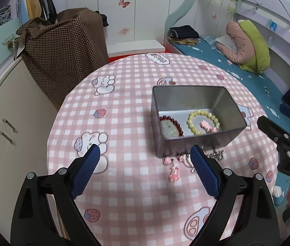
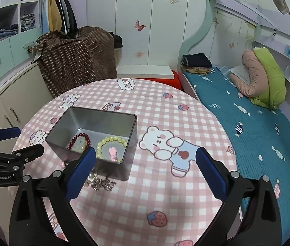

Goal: Organize jewelry
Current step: 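Withdraw both tools from the tin box toward the remaining charms, then grasp the pink bear charm with the left tool while the right tool grasps silver keychains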

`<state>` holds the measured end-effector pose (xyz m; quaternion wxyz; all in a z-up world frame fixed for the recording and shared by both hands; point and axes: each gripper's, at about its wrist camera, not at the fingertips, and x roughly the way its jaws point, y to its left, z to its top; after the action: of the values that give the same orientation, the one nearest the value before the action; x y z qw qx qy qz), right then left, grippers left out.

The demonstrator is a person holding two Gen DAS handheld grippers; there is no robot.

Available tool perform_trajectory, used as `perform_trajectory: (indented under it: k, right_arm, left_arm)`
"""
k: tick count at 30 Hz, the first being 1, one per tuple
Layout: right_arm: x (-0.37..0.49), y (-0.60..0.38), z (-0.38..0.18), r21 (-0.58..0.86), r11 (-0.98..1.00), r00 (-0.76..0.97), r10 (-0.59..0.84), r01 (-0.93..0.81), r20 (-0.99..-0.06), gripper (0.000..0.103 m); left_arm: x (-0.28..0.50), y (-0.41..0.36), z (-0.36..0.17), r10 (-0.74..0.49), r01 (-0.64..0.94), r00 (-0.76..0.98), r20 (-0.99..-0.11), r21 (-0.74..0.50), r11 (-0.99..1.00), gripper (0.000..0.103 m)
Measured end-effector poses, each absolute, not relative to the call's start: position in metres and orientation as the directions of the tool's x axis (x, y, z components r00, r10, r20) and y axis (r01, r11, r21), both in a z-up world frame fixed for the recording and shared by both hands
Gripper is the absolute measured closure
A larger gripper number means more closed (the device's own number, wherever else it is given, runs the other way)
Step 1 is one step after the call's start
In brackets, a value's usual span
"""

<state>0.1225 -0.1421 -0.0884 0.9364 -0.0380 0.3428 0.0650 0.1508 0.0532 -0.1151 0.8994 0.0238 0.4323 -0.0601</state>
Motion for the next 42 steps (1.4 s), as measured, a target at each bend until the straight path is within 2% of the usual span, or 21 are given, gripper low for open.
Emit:
perform_trajectory:
  k: [17,31,36,38,39,41,42]
  right_arm:
    - [0.11,-0.136,-0.127,-0.025,0.987,0.671,0.09,-0.16,-0.736,0.008]
    - [0.113,-0.126,-0.145,-0.02,0.979,0.634,0.115,-0.201,-0.765,0.008]
    - [0.117,-0.126,-0.15,-0.011,0.979,0.626,0.122,-0.204,-0.77,0.008]
    - [0.119,-0.127,-0.151,-0.007,0.979,0.624,0.124,-0.204,-0.772,0.008]
    - [0.12,-0.127,-0.152,-0.005,0.979,0.622,0.126,-0.204,-0.773,0.008]
    - [0.121,-0.127,-0.153,0.001,0.978,0.621,0.134,-0.209,-0.773,0.008]
    - [0.121,-0.126,-0.153,0.003,0.976,0.621,0.14,-0.216,-0.771,0.008]
  left_arm:
    - [0.138,0.059,-0.159,-0.08,0.097,0.535,-0.841,-0.033,0.995,0.013]
    - [0.152,0.037,-0.176,-0.091,0.121,0.545,-0.834,-0.029,0.992,0.014]
    - [0.155,0.03,-0.183,-0.077,0.147,0.547,-0.833,0.005,0.989,0.037]
    - [0.155,0.028,-0.182,-0.097,0.172,0.552,-0.828,0.0,0.985,0.052]
    - [0.155,0.027,-0.182,-0.103,0.18,0.552,-0.828,-0.003,0.984,0.056]
    - [0.153,0.024,-0.182,-0.112,0.194,0.553,-0.825,-0.003,0.981,0.073]
    - [0.153,0.023,-0.181,-0.118,0.204,0.554,-0.824,-0.003,0.979,0.076]
